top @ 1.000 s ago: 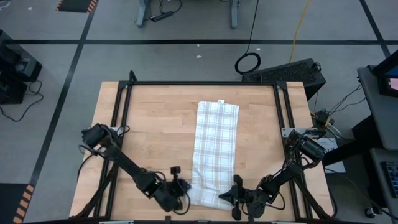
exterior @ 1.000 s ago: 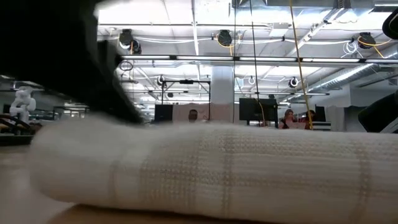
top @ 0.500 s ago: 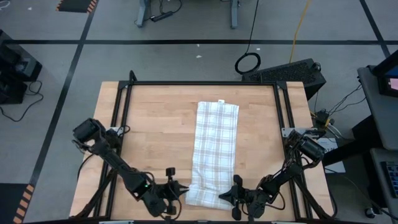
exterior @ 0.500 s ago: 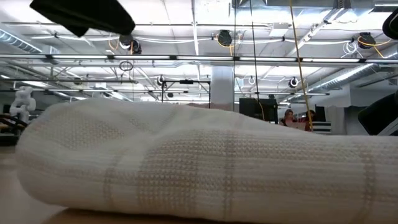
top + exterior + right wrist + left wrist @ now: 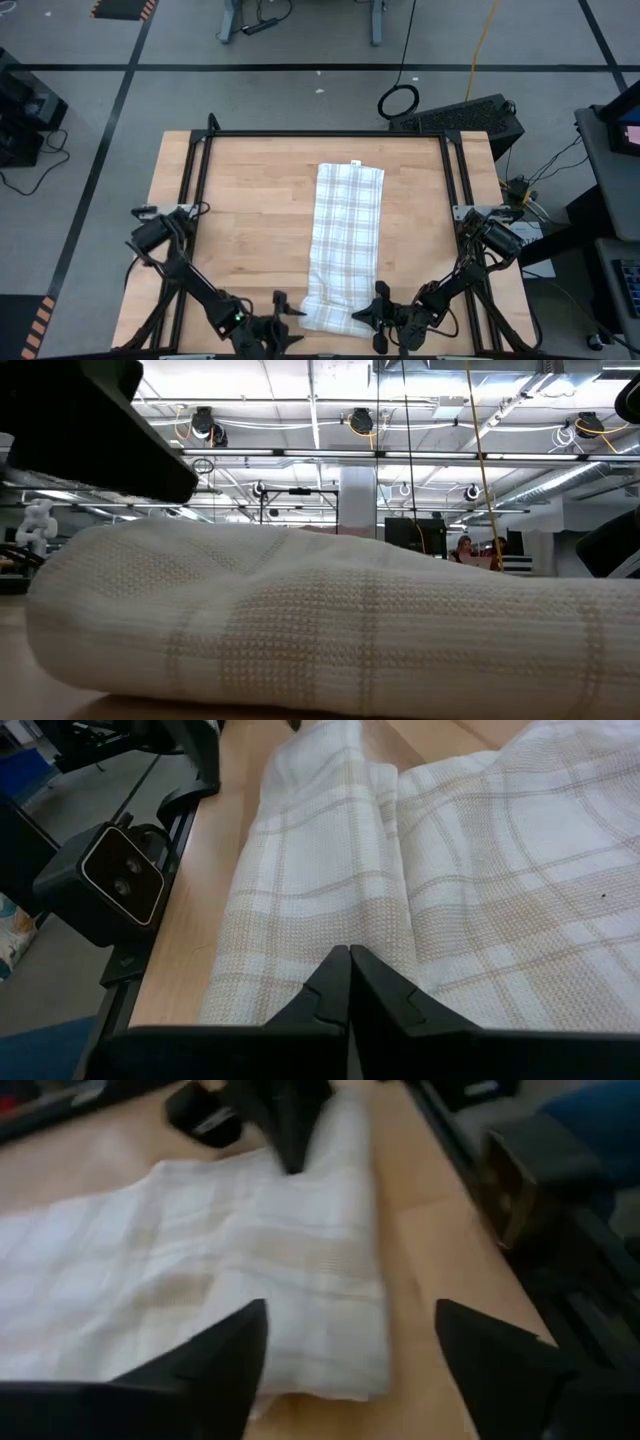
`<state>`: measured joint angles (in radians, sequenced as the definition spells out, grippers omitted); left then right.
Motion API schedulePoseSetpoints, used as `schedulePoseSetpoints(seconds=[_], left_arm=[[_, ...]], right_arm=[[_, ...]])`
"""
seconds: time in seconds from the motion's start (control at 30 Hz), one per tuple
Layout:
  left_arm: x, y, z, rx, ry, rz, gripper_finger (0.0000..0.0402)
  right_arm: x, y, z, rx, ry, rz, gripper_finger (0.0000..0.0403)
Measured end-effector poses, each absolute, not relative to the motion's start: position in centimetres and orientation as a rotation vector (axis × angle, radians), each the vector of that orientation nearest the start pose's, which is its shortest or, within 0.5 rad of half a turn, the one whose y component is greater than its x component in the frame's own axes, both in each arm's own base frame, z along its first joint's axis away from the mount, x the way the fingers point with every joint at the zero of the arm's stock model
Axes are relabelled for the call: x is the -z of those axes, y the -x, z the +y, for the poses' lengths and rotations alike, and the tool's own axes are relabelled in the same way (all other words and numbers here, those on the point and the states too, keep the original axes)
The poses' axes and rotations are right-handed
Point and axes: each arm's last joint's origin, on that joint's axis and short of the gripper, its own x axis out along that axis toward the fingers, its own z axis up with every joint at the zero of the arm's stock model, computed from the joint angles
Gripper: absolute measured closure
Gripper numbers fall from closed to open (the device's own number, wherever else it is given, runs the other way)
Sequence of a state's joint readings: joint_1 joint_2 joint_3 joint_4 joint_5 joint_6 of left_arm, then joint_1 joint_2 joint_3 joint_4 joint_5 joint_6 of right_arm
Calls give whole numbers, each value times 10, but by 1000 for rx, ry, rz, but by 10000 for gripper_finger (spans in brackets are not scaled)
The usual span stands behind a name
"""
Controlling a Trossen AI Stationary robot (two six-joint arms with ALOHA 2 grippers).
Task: Roll towel into tight, uniform cylinder
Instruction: Roll the white towel
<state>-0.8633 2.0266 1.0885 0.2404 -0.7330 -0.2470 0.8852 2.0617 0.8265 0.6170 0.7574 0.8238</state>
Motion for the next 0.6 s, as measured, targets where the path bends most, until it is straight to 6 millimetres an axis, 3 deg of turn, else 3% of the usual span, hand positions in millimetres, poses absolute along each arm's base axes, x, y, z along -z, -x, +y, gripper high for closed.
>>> schedulePoseSetpoints(seconds=[0.13, 0.27, 0.6], left_arm=[[-109, -276, -290, 45, -343, 489, 68], [-107, -281, -285, 39, -396, 494, 61], [-98, -296, -262, 105, -237, 684, 61]], right_arm=[[-73, -240, 262, 55, -359, 434, 401], [-73, -240, 262, 55, -358, 434, 401], [-73, -240, 261, 55, -362, 436, 401]])
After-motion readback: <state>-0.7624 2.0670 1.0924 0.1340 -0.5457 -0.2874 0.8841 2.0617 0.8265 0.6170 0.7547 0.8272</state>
